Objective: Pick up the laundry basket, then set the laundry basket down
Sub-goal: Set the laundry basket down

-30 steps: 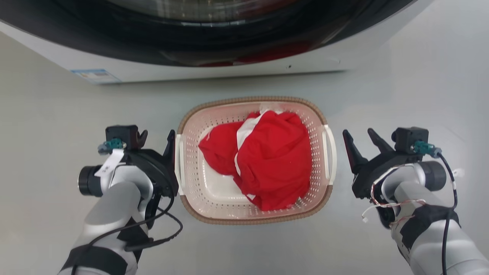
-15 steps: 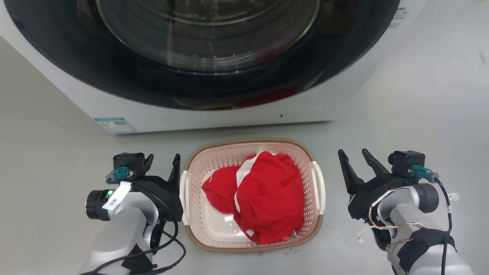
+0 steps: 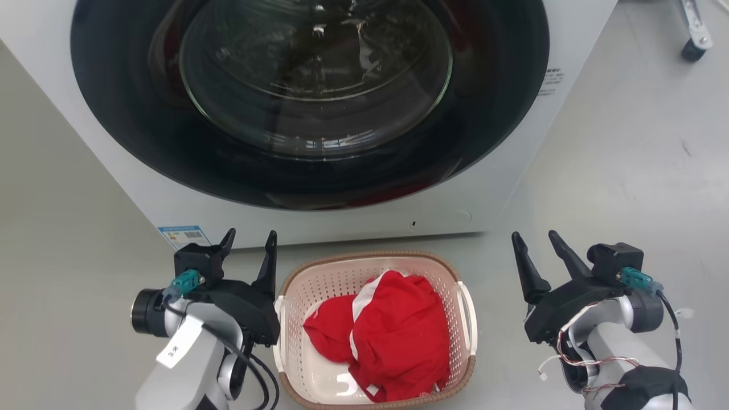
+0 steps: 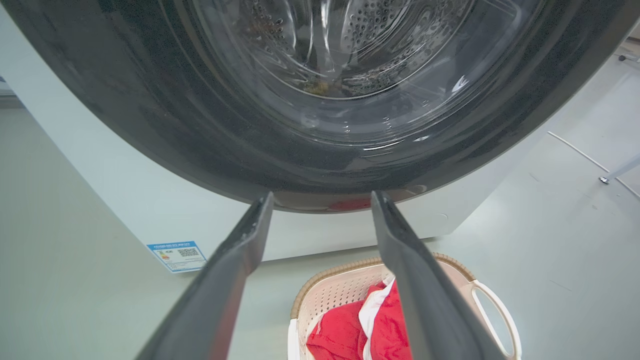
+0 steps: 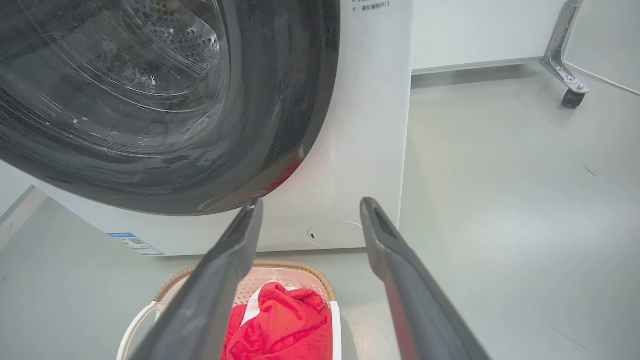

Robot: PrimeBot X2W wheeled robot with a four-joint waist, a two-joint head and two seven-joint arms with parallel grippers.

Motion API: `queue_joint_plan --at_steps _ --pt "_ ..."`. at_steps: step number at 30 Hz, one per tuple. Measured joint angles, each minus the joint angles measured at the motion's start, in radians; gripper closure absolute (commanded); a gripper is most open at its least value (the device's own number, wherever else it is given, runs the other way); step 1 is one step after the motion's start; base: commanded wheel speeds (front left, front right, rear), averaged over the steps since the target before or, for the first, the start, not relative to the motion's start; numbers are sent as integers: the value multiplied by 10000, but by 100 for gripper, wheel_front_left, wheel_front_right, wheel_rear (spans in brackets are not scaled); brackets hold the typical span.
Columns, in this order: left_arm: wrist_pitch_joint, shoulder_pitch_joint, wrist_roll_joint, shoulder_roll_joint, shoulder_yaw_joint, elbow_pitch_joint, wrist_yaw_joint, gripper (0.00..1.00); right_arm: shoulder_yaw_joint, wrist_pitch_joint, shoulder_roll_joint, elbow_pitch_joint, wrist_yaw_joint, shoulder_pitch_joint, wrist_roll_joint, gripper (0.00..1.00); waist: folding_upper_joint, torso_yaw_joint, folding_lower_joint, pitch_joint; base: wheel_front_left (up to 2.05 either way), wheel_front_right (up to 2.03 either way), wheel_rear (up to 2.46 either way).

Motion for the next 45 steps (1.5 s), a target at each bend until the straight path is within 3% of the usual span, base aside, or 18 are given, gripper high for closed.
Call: queue_joint_plan --at_steps 9,22,32,45 --pt "-2 1672 506 349 372 -2504 606 0 -253 0 -138 -1507 -353 918 -537 0 1 1 0 -736 0 0 0" --pt "-4 3714 1099 742 662 -5227 953 0 -600 0 -399 -3421 -918 2580 -1131 0 0 23 0 -1404 0 0 0" --pt "-31 4988 1262 861 1055 -6297 1120 0 -940 -2 -558 -4569 -1325 3851 -1294 0 2 5 1 -1782 0 0 0" --pt "-31 5833 1526 846 1340 -7066 1204 0 -1325 0 -652 -5770 -1567 4936 -1643 0 2 56 1 -1964 0 0 0"
